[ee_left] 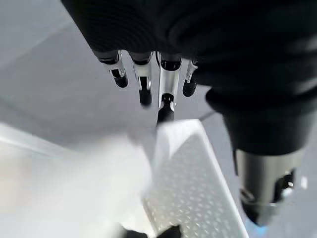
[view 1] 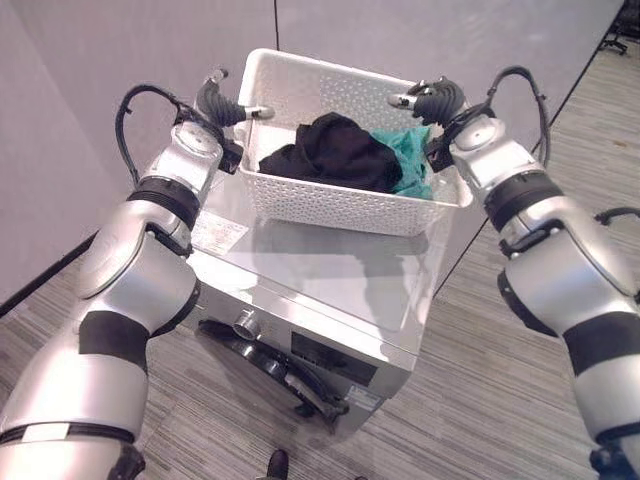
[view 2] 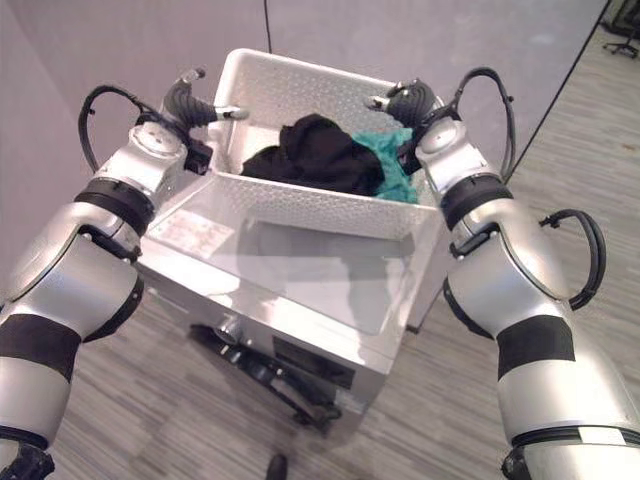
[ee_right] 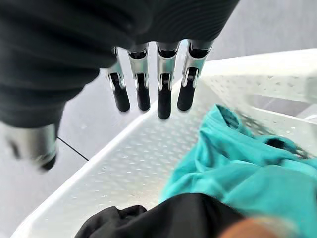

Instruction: Grab the laundry basket,head to the washer,open it,put in the laundry and shut it.

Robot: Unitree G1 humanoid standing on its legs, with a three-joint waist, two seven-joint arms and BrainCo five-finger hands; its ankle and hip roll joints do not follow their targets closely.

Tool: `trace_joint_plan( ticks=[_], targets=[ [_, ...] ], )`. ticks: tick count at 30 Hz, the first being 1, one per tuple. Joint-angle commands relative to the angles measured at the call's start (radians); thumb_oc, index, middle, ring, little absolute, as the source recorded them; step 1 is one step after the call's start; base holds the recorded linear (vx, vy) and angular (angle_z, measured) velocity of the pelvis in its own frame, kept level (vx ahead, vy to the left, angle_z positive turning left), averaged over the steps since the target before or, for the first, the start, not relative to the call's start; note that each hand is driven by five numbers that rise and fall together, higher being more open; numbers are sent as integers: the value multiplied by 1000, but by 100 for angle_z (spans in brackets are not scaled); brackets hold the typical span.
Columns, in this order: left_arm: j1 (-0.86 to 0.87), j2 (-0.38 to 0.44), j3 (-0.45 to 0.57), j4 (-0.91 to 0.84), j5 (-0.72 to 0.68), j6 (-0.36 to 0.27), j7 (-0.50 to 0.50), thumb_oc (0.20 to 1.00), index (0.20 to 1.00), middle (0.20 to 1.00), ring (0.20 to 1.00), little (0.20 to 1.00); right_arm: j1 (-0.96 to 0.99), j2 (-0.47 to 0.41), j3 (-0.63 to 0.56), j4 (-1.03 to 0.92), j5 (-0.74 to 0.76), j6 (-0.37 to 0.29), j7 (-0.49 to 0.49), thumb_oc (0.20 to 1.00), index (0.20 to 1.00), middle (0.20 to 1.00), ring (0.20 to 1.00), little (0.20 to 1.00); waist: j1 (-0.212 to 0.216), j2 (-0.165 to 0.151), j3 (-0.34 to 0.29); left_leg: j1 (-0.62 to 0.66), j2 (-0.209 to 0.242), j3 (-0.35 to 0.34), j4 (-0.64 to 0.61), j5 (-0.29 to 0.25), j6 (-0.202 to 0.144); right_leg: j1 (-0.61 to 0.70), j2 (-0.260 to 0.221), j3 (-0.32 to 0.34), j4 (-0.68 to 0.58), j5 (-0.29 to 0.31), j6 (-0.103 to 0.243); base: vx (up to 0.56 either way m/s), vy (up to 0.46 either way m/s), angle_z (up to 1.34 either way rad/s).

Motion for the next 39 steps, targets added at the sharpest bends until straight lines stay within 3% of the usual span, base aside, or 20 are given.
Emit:
trace_joint_plan(
  ticks=[1,10,16,20,21,22,23,24,25,26,27,28,31,33,35,36,38,39],
  targets=[
    [-174,67,-105,96,176,-53,-55,1000,1000,1000,1000,1000,-152,-48,70,127,-16,-22,9,1000,1000,1000,1000,1000,22,-2,-88,88,109,46,47,-123,-45,-68,-63,6,87,-62,66,0,0,0],
    [-221,56,-107,103,230,-67,32,1000,1000,1000,1000,1000,-175,-60,69,102,44,-39,-14,1000,1000,1000,1000,1000,19,-2,-94,101,116,49,32,-124,-48,-66,-66,2,80,-62,71,-1,0,0],
    [-225,106,-67,78,218,-85,94,1000,1000,1000,1000,1000,-168,-90,68,53,78,-59,-29,1000,1000,1000,1000,1000,18,-4,-92,105,117,55,34,-132,-47,-65,-67,7,73,-60,72,-11,-2,-3],
    [-121,227,56,-145,151,-142,162,1000,1000,1000,1000,1000,-86,-273,6,-204,108,-105,-86,1000,1000,1000,1000,1000,17,-8,-85,91,114,59,36,-127,-45,-78,-67,9,67,-51,70,-23,-4,0],
    [-116,227,58,-150,153,-140,163,1000,1000,1000,1000,1000,-81,-274,5,-209,107,-103,-87,1000,1000,1000,1000,1000,17,-7,-87,91,115,59,36,-128,-45,-78,-67,9,67,-51,70,-40,-9,0],
    [-57,284,106,-275,150,-154,183,1000,1000,1000,1000,1000,-27,-341,-30,-321,89,-111,-104,1000,1000,1000,1000,1000,16,-8,-86,91,115,61,35,-129,-44,-78,-67,8,63,-49,70,0,0,0],
    [166,433,285,-592,186,-173,217,1000,1000,1000,1000,1000,191,-504,-204,-626,25,-128,-137,1000,1000,1000,1000,1000,12,-7,-85,89,116,66,30,-133,-43,-80,-68,9,51,-48,69,0,0,0],
    [168,433,286,-594,187,-172,217,1000,1000,1000,1000,1000,194,-504,-206,-628,25,-127,-137,1000,1000,1000,1000,1000,13,-7,-86,90,116,66,30,-133,-43,-79,-68,9,50,-48,69,-22,-25,-4],
    [479,526,538,-803,232,-207,234,1000,1000,1000,1000,1000,533,-626,-498,-853,-36,-173,-148,1000,1000,1000,1000,1000,7,-3,-80,84,114,67,26,-131,-40,-83,-69,8,36,-42,69,-7,-15,-4],
    [496,525,544,-816,236,-203,233,1000,1000,1000,1000,1000,561,-626,-517,-870,-40,-168,-148,1000,1000,1000,1000,1000,8,-4,-87,87,115,67,24,-134,-40,-80,-68,8,34,-43,69,0,0,0],
    [598,530,622,-845,253,-212,231,1000,1000,1000,1000,1000,675,-648,-621,-902,-66,-196,-151,1000,1000,1000,1000,1000,5,0,-83,88,116,67,20,-135,-41,-79,-68,8,26,-43,71,37,-26,-4],
    [806,518,757,-895,253,-227,223,1000,1000,1000,1000,1000,915,-664,-806,-930,-113,-217,-160,1000,1000,1000,1000,1000,5,-2,-85,92,117,67,17,-137,-42,-73,-67,8,14,-37,73,21,-39,-3],
    [1052,490,911,-988,225,-235,199,1000,1000,1000,1000,1000,1136,-624,-964,-960,-134,-212,-153,1000,1000,1000,1000,1000,8,-4,-85,92,121,74,12,-136,-43,-74,-66,10,6,-34,74,8,-30,-11],
    [1447,331,1170,-1031,214,-230,183,1000,1000,1000,1000,1000,1486,-472,-1189,-1024,-253,-193,-149,1000,1000,1000,1000,1000,-1,-2,-77,96,127,89,7,-135,-44,-73,-64,13,1,-34,71,14,-55,-22],
    [1502,296,1197,-1024,201,-231,179,1000,1000,1000,1000,1000,1548,-435,-1216,-1045,-274,-186,-142,1000,1000,1000,1000,1000,-4,-1,-80,100,130,93,6,-142,-43,-71,-62,13,0,-40,71,14,-26,-19],
    [1573,206,1239,-999,116,-239,182,1000,1000,1000,1000,1000,1609,-362,-1215,-1039,-285,-183,-132,1000,1000,1000,1000,1000,-8,-1,-72,96,130,95,6,-140,-43,-76,-61,14,1,-37,69,-9,-23,-7],
    [1663,96,1258,-963,106,-234,181,1000,1000,1000,1000,1000,1687,-269,-1193,-1025,-303,-177,-107,1000,1000,1000,1000,1000,-13,-4,-58,92,129,96,7,-139,-42,-82,-59,15,1,-36,65,-39,-22,2],
    [1668,94,1259,-966,107,-233,181,1000,1000,1000,1000,1000,1691,-268,-1193,-1027,-304,-178,-107,1000,1000,1000,1000,1000,-14,-4,-62,92,129,96,7,-139,-42,-81,-59,16,1,-36,65,-29,-13,12]
  ],
)
